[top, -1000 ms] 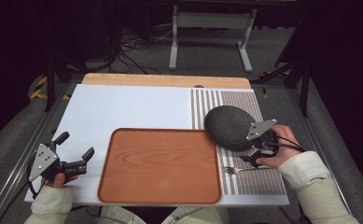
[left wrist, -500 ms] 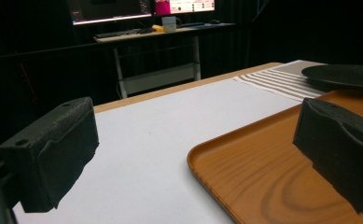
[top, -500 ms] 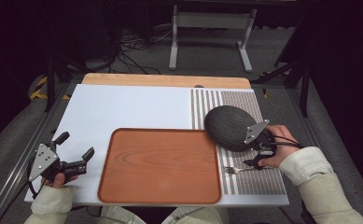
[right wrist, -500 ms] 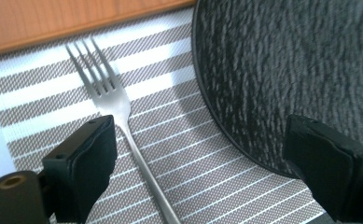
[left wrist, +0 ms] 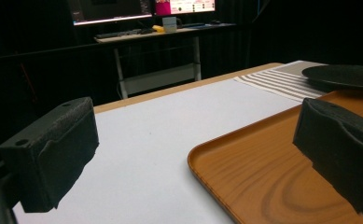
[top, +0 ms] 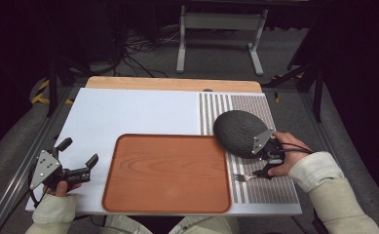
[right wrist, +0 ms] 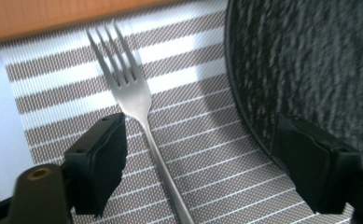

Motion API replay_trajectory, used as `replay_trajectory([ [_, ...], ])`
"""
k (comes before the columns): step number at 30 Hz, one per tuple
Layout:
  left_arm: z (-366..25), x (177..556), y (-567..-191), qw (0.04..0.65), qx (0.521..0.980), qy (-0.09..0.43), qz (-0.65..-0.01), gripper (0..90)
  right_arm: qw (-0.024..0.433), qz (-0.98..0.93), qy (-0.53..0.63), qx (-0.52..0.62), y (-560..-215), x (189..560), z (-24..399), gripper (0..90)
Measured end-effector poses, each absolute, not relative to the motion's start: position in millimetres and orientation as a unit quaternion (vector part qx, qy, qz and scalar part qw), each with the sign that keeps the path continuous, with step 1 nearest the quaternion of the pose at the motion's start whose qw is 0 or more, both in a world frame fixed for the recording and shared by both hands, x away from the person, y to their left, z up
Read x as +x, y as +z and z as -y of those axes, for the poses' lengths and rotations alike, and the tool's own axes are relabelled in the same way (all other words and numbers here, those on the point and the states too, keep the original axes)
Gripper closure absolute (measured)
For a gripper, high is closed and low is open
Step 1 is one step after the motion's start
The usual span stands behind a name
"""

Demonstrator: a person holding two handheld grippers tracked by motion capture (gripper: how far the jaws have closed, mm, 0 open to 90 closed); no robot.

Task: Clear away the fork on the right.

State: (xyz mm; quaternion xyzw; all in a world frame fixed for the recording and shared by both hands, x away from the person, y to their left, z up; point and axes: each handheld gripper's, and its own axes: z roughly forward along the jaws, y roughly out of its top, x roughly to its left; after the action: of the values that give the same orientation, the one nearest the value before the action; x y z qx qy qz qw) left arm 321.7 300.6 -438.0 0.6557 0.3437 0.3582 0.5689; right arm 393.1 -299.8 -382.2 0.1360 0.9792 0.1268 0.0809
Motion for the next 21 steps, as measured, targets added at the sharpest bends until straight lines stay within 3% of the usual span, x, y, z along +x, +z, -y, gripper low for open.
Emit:
replay_trajectory([
  [5, -300.6, 321.8, -438.1, 0.569, 0.656, 0.358, -0.344, 0.5, 0.053, -0.987, 0.098, 0.114, -392.7, 392.3, 298.5, 28.4],
  [21, -300.6, 321.7, -438.1, 0.57, 0.656, 0.358, -0.343, 0.5, 0.005, -0.999, 0.007, 0.035, -408.8, 393.1, 292.5, 69.8],
])
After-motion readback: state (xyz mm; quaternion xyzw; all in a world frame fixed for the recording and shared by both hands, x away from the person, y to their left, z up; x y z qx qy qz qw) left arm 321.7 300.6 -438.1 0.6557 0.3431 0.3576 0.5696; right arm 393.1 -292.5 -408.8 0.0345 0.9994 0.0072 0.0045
